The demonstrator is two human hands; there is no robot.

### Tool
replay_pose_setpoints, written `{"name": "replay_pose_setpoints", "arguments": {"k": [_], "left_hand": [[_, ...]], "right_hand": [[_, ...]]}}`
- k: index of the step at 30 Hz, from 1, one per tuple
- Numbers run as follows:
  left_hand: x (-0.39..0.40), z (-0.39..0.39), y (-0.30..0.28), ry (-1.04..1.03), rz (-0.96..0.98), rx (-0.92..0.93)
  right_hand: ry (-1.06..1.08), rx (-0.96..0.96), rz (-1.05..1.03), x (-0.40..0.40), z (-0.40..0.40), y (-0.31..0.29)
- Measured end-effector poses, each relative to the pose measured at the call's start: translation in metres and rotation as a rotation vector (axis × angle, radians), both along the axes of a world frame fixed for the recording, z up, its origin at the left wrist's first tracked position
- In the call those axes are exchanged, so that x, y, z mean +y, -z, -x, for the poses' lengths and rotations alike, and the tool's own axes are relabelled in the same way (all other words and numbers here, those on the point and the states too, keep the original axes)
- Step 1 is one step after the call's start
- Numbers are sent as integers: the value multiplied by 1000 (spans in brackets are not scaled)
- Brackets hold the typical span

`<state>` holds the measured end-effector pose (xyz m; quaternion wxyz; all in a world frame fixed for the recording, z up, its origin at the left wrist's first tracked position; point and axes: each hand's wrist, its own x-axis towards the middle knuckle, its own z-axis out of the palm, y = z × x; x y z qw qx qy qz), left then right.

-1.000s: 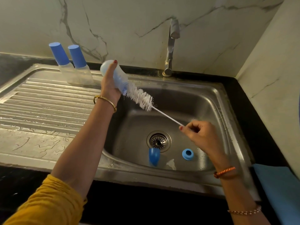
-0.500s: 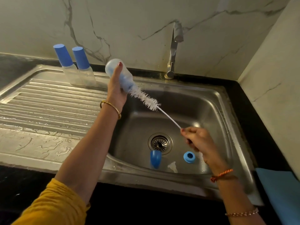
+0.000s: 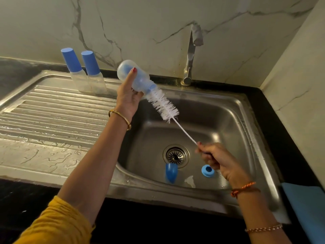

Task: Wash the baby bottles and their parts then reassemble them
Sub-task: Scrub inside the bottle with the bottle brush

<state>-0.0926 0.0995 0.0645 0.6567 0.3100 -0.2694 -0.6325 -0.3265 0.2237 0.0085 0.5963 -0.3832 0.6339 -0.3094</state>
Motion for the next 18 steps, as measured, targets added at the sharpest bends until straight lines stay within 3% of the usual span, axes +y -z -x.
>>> {"name": "replay_pose_setpoints", "arguments": {"k": [2, 4, 6, 7, 8, 9, 12, 13, 15, 18], "left_hand": [[-4, -5, 4, -44, -43, -47], [-9, -7, 11, -95, -91, -106], [-10, -7, 14, -104, -91, -86], [-10, -7, 13, -100, -73, -73], [-10, -8, 12, -90, -50, -78], [-8, -9, 10, -72, -29, -100], [-3, -9, 10, 9, 39, -108], [-1, -8, 12, 45, 59, -70], [-1, -9, 17, 97, 86, -8], [0, -12, 13, 48, 48, -2]], "right_hand": [[50, 315, 339, 1, 1, 2], [124, 758, 702, -2, 6, 8], [193, 1027, 913, -3, 5, 10], [201, 1071, 924, -3, 1, 11], [174, 1027, 863, -2, -5, 9], [131, 866, 744, -1, -10, 6], [-30, 37, 136, 0, -12, -8], [-59, -121, -17, -1, -9, -9], [-63, -165, -82, -1, -4, -6], [-32, 56, 162, -1, -2, -8]]}}
